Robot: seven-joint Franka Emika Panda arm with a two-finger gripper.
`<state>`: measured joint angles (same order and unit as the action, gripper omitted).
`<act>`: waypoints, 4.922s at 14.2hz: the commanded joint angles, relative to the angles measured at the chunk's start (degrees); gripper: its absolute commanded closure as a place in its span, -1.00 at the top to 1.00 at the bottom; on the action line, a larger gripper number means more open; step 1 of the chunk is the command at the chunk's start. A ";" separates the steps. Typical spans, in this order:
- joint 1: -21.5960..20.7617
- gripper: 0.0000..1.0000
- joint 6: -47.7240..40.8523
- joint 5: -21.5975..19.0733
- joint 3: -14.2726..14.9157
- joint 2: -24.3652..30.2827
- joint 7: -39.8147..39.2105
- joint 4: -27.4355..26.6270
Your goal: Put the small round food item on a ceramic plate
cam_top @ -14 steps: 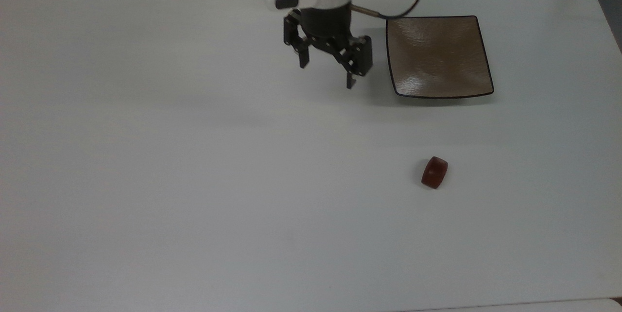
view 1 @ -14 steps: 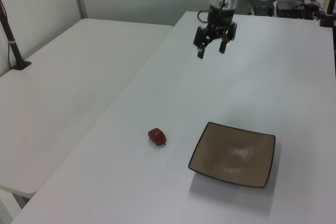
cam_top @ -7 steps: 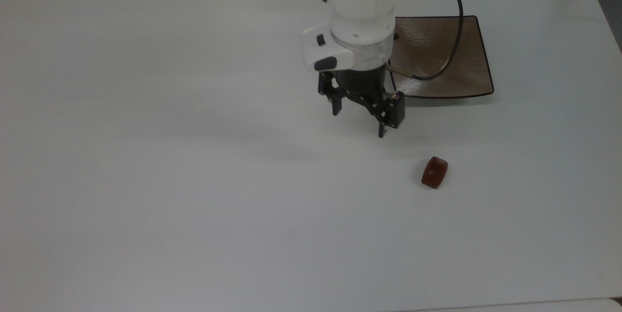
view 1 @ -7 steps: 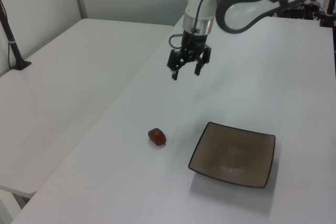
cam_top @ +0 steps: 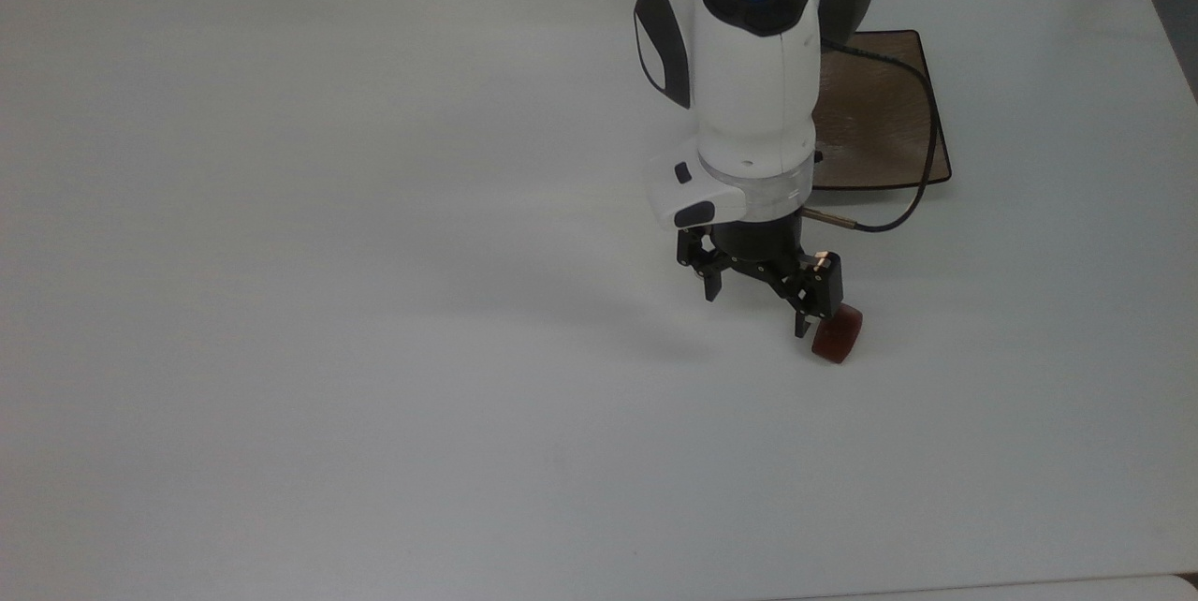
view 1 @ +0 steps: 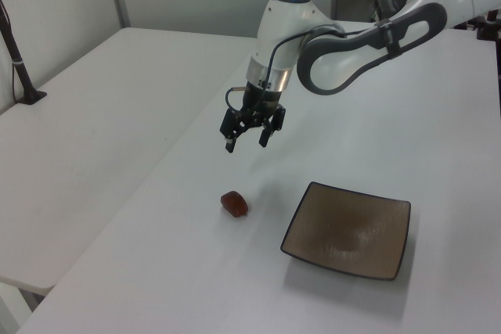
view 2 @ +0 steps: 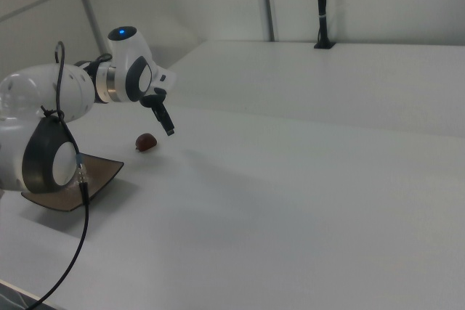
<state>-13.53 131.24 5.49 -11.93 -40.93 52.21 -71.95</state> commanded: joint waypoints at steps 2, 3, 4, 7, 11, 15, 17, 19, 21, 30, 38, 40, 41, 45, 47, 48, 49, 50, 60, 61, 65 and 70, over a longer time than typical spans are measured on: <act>-2.37 1.00 2.00 1.71 -0.64 -5.38 1.40 4.97; -3.07 1.00 2.00 1.80 -0.64 -6.17 1.40 5.59; -3.69 1.00 2.08 1.98 -0.64 -6.61 1.49 5.77; -5.45 1.00 2.43 2.24 -0.64 -7.76 1.84 6.56; -6.86 1.00 5.25 6.63 -0.64 -9.34 4.12 6.56; -6.77 -0.37 5.34 9.62 -0.99 -10.48 4.21 6.47; -6.59 -0.72 4.90 9.62 -1.60 -10.40 4.21 6.39; -6.42 -0.73 4.64 9.71 -1.78 -10.31 4.21 6.21; -4.76 -0.73 4.02 9.54 -3.35 -9.00 4.21 5.77; 0.26 -0.72 -8.36 8.57 -9.69 6.99 -1.49 -6.69; -0.26 -0.69 -8.02 0.75 -9.69 25.45 -11.16 -29.45; -1.31 -0.67 -7.93 0.48 -10.04 26.69 -11.25 -33.23; -1.93 -0.66 -8.02 0.48 -10.22 26.95 -11.25 -34.65; -2.64 0.69 -7.58 0.48 -12.15 25.73 -11.43 -37.47; -2.64 1.00 -7.58 0.48 -12.15 25.55 -11.43 -37.12; -2.64 1.00 -7.58 0.48 -12.15 25.55 -11.43 -37.03; -2.55 1.00 -7.67 0.48 -12.15 25.55 -11.43 -37.03; -2.55 1.00 -7.67 0.48 -12.15 25.55 -11.52 -37.03; 3.06 1.00 -20.40 -0.04 -11.63 35.38 -29.06 -38.00; 3.77 1.00 -22.76 -0.04 -11.19 36.44 -31.62 -38.00; 4.39 1.00 -28.06 0.22 -4.60 38.20 -33.76 -37.39; 6.06 1.00 -28.15 -2.66 8.38 43.03 -40.49 -36.43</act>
<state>-7.48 103.61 6.69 -9.68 -1.58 17.43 -107.71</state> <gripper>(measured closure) 0.000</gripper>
